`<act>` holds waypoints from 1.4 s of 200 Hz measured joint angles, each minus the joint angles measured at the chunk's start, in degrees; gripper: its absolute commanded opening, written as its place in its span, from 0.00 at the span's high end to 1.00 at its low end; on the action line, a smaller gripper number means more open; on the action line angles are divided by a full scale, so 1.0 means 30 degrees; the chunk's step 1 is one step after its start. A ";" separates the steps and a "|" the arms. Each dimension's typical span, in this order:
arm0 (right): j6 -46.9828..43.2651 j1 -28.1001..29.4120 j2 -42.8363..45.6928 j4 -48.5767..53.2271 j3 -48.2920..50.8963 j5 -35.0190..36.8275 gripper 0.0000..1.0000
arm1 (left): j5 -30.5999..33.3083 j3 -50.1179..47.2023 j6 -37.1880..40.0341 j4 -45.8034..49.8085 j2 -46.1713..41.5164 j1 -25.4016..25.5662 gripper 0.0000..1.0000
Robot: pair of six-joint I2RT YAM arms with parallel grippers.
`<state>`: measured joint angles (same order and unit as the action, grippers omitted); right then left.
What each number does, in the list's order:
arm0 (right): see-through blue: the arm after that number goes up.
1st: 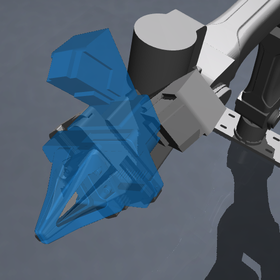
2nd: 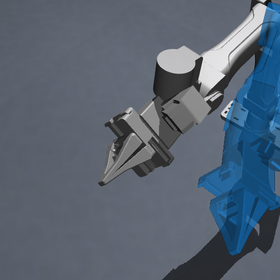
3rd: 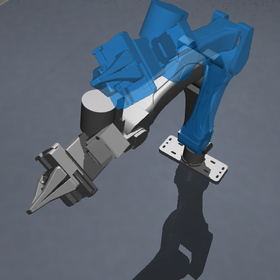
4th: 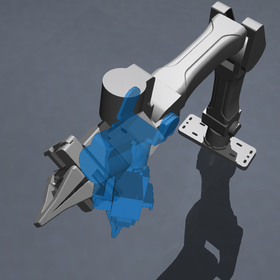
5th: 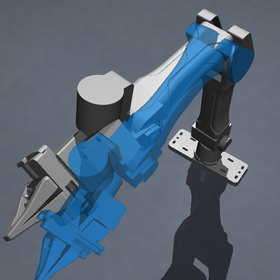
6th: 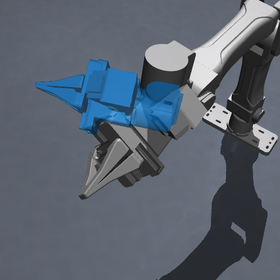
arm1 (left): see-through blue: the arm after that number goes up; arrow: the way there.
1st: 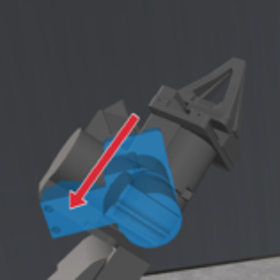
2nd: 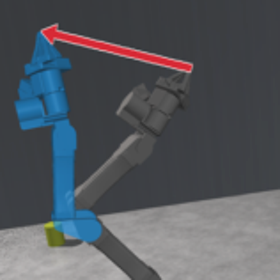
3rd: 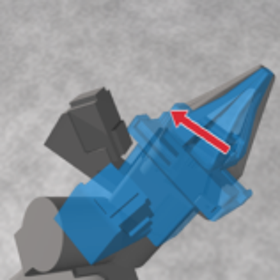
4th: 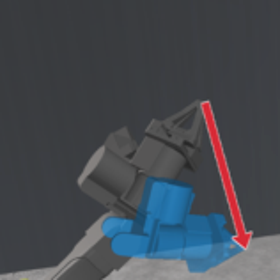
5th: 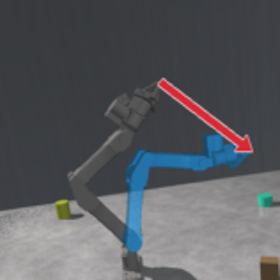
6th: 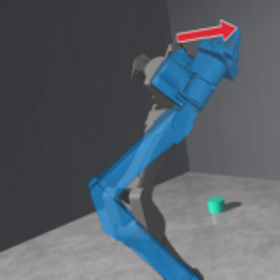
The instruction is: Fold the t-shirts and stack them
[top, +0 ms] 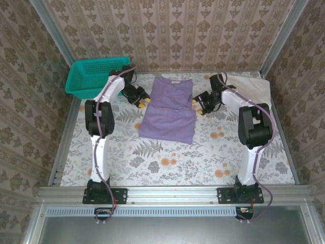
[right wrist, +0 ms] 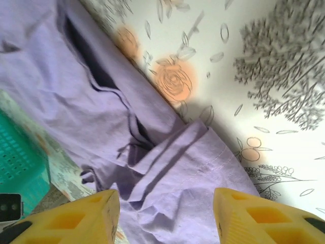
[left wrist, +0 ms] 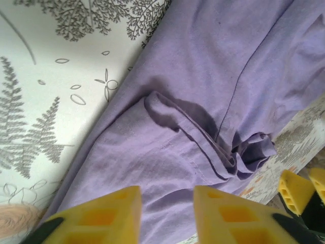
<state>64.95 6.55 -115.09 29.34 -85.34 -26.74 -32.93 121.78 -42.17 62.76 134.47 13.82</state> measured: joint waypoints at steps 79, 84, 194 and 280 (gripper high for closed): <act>-0.1151 0.3002 0.6455 -0.1333 0.6739 -0.0539 0.77 | 0.1515 -1.0928 0.0262 -0.4597 -0.9602 0.2790 0.66; -0.1086 0.3497 0.6455 -0.1625 0.6994 -0.0619 0.77 | 0.1443 -1.1672 0.0255 -0.5064 -0.9828 0.3169 0.66; -0.0597 0.5909 0.4248 -0.6244 1.1264 -0.0838 0.79 | 0.4080 -1.8345 0.2637 -0.9741 -0.9107 0.5166 0.70; -0.1173 0.6929 0.9391 -0.6812 1.6874 -0.1304 0.72 | 0.4262 -2.5143 0.1683 -1.0032 -1.5511 0.7694 0.53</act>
<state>61.43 27.33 -86.91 8.91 -34.72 -30.65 -20.14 46.35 -37.12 32.67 87.94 36.91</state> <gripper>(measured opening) 0.261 0.433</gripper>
